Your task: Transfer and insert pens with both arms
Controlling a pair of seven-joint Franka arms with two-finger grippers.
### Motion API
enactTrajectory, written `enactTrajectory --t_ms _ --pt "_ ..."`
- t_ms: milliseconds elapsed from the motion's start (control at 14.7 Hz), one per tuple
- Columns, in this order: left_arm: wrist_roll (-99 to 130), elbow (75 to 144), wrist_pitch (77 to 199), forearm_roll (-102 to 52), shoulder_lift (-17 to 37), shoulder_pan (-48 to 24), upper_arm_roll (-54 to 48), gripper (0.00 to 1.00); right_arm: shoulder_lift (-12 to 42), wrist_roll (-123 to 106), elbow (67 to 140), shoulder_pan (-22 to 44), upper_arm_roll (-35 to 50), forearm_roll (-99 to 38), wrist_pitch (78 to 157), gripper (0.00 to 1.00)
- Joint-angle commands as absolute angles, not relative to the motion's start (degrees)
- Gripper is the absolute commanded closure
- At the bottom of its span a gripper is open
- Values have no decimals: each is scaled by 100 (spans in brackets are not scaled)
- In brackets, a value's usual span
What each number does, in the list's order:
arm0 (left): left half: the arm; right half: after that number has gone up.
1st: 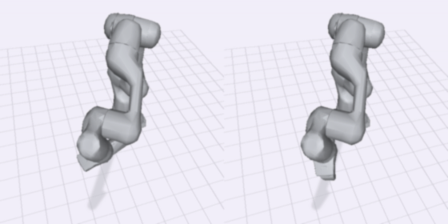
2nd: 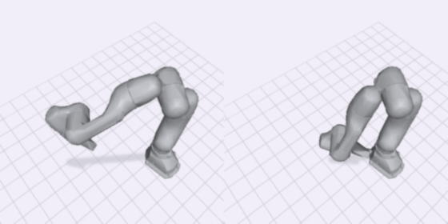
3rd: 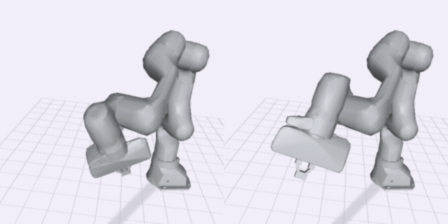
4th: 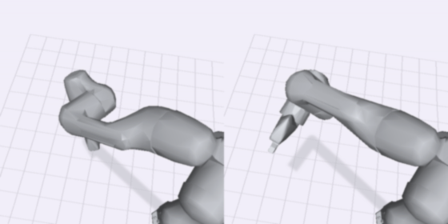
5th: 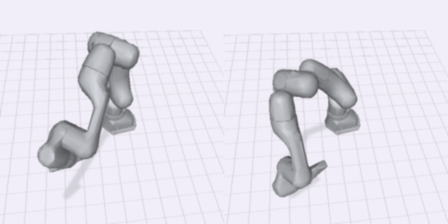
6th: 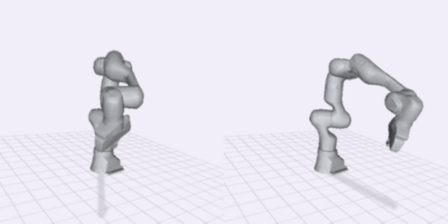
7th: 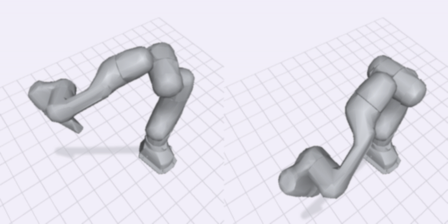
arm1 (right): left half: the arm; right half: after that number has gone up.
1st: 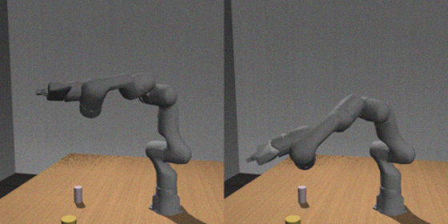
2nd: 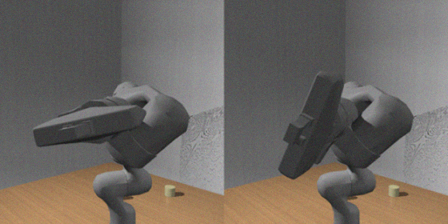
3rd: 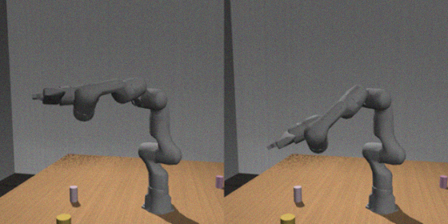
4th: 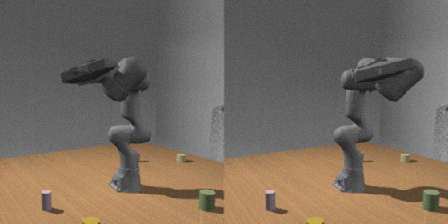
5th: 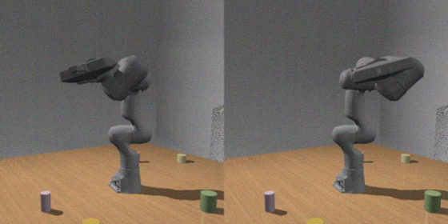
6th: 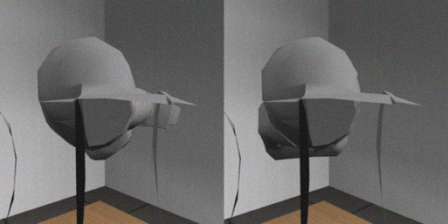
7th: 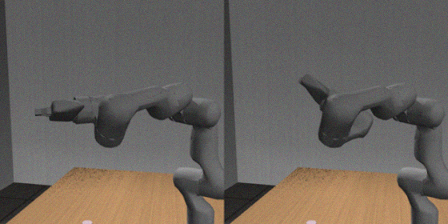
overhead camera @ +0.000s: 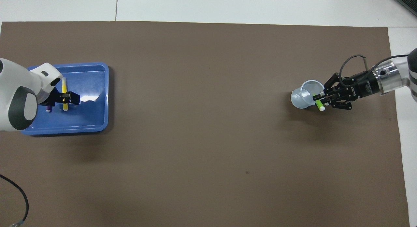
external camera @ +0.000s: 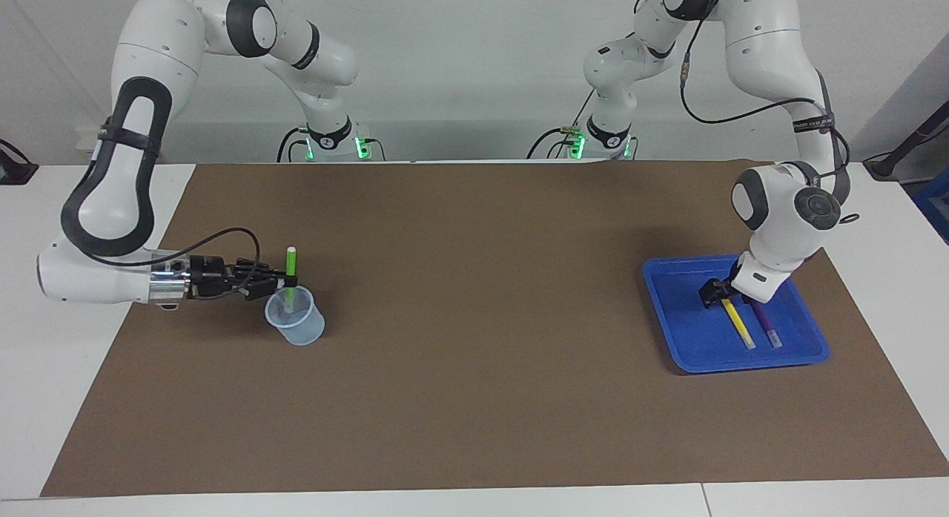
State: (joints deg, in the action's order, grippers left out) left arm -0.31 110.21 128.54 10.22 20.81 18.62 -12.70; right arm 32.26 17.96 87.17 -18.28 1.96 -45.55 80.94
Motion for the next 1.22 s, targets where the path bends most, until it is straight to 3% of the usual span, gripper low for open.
enactTrajectory --t_ms 0,136,475,679,1155 --pt "-237 11197 13008 1143 2030 1977 -1318 7 3173 1890 8789 -1854 246 -4474 8200 63" --pt "-237 11197 13008 1143 2039 1995 -1318 7 3164 1890 8789 -1863 246 -4474 8200 50" --pt "-229 11091 13208 1134 2083 1977 -1318 8 3164 1898 8710 -1881 237 -4474 8043 38" --pt "-211 10970 13403 1134 2179 1995 -1318 9 2700 1846 8692 -1619 246 -4011 8138 32" --pt "-185 10635 13649 1143 2504 1925 -1301 9 1672 1056 8640 -977 255 -2446 8121 32"
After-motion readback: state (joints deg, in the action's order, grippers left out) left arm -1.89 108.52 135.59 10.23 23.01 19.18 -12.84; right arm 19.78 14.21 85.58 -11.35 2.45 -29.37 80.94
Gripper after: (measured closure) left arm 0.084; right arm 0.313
